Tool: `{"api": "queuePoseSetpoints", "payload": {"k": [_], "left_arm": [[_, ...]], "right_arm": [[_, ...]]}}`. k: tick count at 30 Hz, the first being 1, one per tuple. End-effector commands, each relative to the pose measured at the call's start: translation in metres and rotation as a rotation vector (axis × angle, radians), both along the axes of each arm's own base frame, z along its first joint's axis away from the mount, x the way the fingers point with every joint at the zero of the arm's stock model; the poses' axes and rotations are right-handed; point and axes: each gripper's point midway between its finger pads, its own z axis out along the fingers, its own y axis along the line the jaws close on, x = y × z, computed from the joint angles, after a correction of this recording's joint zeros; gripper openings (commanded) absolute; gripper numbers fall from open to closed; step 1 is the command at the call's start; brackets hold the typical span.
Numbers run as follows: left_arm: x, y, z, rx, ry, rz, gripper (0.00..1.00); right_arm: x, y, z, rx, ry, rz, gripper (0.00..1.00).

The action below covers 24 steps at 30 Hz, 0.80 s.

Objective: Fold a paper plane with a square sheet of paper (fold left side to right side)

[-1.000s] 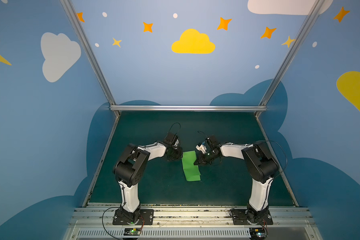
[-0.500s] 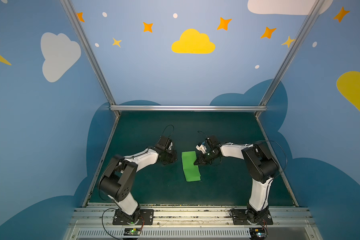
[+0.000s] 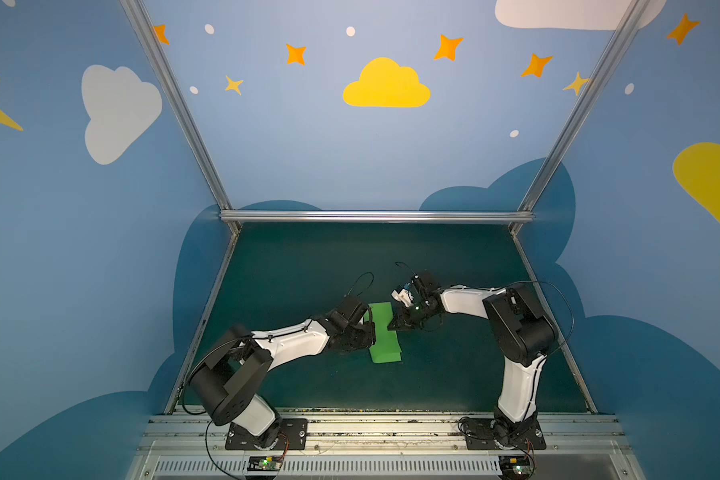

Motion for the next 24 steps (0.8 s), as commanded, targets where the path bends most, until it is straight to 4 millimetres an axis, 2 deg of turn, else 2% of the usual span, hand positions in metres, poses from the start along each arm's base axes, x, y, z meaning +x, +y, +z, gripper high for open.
{"api": "queuePoseSetpoints", "payload": {"k": [1, 7, 13, 19, 24], "left_arm": [[-0.003, 0.002, -0.014, 0.017, 0.014, 0.017, 0.04], [-0.018, 0.007, -0.037, 0.041, 0.06, 0.005, 0.04], [-0.037, 0.027, -0.054, 0.087, 0.1, 0.015, 0.04], [-0.055, 0.048, -0.063, 0.132, 0.121, 0.024, 0.04], [-0.06, 0.059, -0.066, 0.154, 0.133, 0.026, 0.04]], "right_arm": [[-0.031, -0.043, -0.065, -0.274, 0.11, -0.017, 0.0], [-0.031, -0.043, -0.066, -0.275, 0.113, -0.017, 0.0], [-0.032, -0.044, -0.066, -0.278, 0.114, -0.015, 0.0], [-0.032, -0.044, -0.067, -0.277, 0.114, -0.015, 0.0], [-0.032, -0.044, -0.067, -0.276, 0.112, -0.015, 0.0]]}}
